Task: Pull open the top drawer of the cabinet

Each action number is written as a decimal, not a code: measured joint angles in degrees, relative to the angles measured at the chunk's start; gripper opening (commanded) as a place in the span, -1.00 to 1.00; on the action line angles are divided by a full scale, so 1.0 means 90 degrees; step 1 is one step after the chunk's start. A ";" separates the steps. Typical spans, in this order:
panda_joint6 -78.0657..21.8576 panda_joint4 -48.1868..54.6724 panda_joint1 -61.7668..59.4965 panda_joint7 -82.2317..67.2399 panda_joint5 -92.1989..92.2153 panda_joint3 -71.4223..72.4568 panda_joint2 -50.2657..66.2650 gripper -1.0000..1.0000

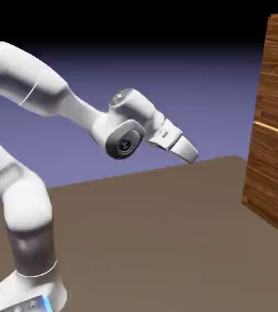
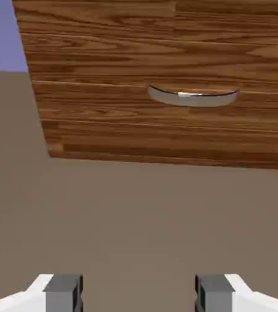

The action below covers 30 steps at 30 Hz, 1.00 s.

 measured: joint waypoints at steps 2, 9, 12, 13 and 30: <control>0.0085 0.0259 0.0461 0.0144 0.0068 -0.0417 -0.0013 0.00; 0.0385 0.1165 0.2076 0.0648 0.0307 -0.1875 -0.0059 0.00; 0.0513 0.1553 0.2769 0.0864 0.0409 -0.2500 -0.0079 0.00; 0.0556 0.1683 0.2999 0.0936 0.0443 -0.2708 -0.0085 0.00; 0.1282 0.3883 0.6922 0.2160 0.1022 -0.6249 -0.0197 0.00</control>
